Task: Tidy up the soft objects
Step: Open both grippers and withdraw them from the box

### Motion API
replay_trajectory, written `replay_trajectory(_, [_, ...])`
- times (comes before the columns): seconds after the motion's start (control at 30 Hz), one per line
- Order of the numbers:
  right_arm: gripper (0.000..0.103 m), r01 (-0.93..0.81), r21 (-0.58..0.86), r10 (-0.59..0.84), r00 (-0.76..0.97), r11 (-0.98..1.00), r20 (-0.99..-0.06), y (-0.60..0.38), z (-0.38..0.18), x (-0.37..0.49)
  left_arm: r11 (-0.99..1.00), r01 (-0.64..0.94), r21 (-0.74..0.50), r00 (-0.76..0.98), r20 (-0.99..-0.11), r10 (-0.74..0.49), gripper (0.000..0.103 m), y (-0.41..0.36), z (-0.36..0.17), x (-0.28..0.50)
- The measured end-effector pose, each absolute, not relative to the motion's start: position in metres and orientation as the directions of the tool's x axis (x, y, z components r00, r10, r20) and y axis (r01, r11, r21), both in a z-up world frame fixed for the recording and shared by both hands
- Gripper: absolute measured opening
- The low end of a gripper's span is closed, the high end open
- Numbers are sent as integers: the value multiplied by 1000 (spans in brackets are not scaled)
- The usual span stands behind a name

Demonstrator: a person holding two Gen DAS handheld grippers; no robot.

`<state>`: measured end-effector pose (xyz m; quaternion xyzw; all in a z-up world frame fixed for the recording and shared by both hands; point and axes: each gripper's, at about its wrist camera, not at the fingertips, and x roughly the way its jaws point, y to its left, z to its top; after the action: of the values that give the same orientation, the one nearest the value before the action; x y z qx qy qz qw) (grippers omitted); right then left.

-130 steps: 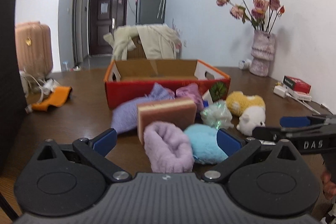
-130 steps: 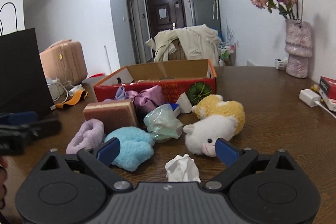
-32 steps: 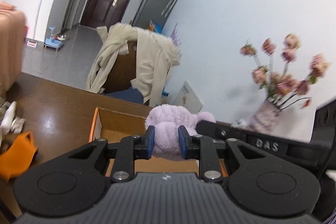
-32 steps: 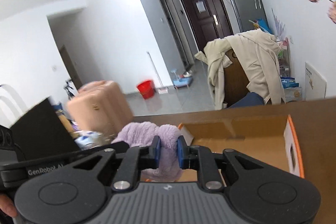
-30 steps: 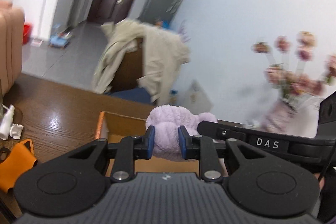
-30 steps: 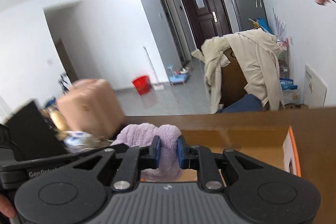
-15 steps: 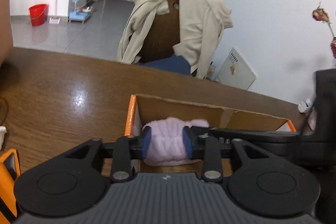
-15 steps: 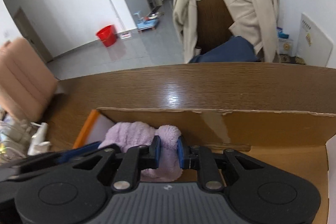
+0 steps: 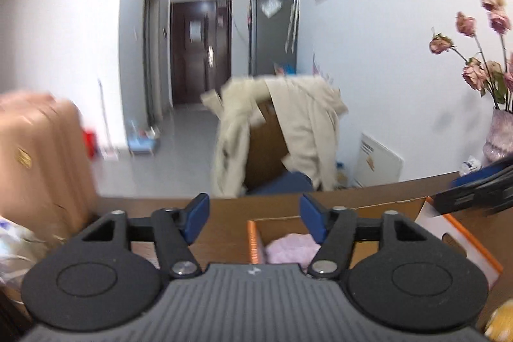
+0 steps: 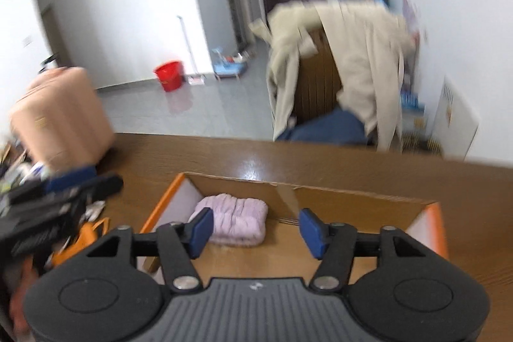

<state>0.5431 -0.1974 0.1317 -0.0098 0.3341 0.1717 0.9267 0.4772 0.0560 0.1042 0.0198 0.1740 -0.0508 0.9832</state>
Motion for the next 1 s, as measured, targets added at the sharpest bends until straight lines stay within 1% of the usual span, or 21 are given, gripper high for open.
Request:
replay_trajectory(0.03, [72,-341,77,313,723,937,-615,-205,141,525,994,106,33,939,-333,-89,67,56,106,464])
replay_trajectory(0.07, [74,-356,52,312,729,933,-609,-213,150,504,994,100,37,940,-330,-82,67,55,107,451])
replay_trajectory(0.13, [74,-366,11,301,747,931,-593,-226,163,469,996,87,30,945,-319,-73,71,54,110,424])
replay_trajectory(0.2, [78,-358,-22,282,770,933,-572,-238,172,434,996,88,10,949,-306,-80,77,53,111,395])
replay_trajectory(0.27, [84,-345,-34,270,790,938,-551,-252,176,402,997,82,4,953,-292,-77,78,51,113,368])
replay_trajectory(0.33, [84,-327,-27,263,803,945,-536,-263,178,376,997,77,1,952,-296,-73,81,48,115,339])
replay_trajectory(0.4, [84,-316,-26,258,817,948,-515,-274,176,344,997,72,-9,957,-281,-72,86,49,115,307])
replay_trajectory(0.43, [84,-317,-23,262,823,948,-505,-278,172,327,997,74,-14,959,-274,-75,87,52,115,292])
replay_trajectory(0.57, [87,-314,-16,271,844,949,-463,-293,148,262,997,75,-30,963,-257,-80,88,53,108,229])
replay_trajectory(0.67, [89,-298,-15,263,866,954,-425,-296,120,217,996,83,-39,971,-222,-89,94,50,96,179])
replay_trajectory(0.77, [89,-283,-44,244,887,958,-393,-291,91,172,995,95,-44,976,-191,-102,98,42,83,136])
replay_trajectory(0.87, [90,-257,-33,229,904,966,-360,-286,63,136,995,97,-34,981,-168,-102,100,30,67,101])
replay_trajectory(0.93, [90,-238,-29,213,914,971,-345,-281,48,119,993,112,-46,979,-168,-118,102,24,58,84])
replay_trajectory(1.0, [90,-229,-33,206,924,973,-323,-275,36,101,990,142,-15,977,-158,-143,103,17,50,72])
